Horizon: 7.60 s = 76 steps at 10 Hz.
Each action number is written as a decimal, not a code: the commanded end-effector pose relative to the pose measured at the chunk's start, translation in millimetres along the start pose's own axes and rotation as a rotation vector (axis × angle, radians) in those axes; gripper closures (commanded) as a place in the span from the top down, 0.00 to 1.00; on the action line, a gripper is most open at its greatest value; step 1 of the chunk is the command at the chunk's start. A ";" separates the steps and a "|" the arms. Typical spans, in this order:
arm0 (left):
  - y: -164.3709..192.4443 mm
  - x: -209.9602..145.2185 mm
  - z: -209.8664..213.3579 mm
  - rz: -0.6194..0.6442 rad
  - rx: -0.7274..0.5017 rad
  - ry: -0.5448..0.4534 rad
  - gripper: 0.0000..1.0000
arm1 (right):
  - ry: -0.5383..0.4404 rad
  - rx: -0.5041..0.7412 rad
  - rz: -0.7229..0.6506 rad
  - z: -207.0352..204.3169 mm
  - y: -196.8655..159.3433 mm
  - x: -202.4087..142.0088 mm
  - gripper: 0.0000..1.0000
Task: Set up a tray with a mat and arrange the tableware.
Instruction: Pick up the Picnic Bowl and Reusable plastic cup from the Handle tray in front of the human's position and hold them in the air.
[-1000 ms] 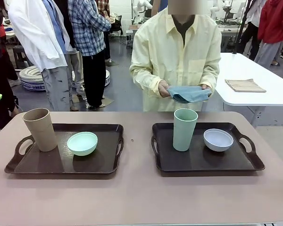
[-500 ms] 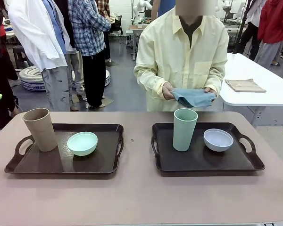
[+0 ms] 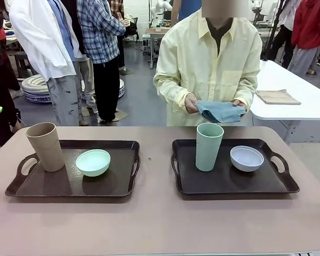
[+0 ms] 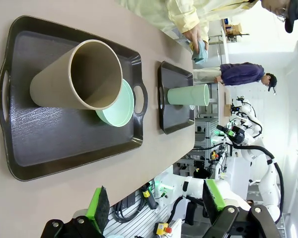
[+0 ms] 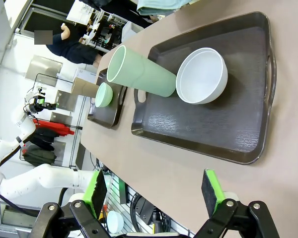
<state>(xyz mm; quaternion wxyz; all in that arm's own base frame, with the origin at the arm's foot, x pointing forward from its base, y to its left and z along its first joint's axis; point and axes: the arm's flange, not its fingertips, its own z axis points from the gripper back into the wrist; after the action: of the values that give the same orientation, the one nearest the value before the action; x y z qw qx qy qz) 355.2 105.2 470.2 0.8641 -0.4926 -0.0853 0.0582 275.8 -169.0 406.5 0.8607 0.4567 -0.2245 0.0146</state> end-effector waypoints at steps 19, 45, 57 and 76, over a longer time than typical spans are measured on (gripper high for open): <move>-272.0 52.2 -152.0 -0.326 0.695 0.087 1.00 | 0.263 -0.589 -0.017 -83.8 96.6 95.9 1.00; -298.9 70.0 -434.2 -1.587 0.066 0.280 1.00 | 0.387 -0.664 -0.138 -165.2 87.2 163.0 1.00; -190.0 46.2 -472.2 -1.756 0.031 0.164 1.00 | 0.417 -0.851 -0.148 -206.6 36.6 147.0 1.00; -152.8 52.3 -588.5 -1.624 -0.218 0.271 1.00 | 0.489 -0.815 -0.126 -245.2 11.0 143.3 1.00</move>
<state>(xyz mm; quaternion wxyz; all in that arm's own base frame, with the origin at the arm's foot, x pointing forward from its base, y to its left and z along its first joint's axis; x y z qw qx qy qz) 521.7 -449.1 310.1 0.5839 -0.3726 -0.3176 -0.6475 486.8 8.7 353.5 0.9973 0.0663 0.0192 -0.0261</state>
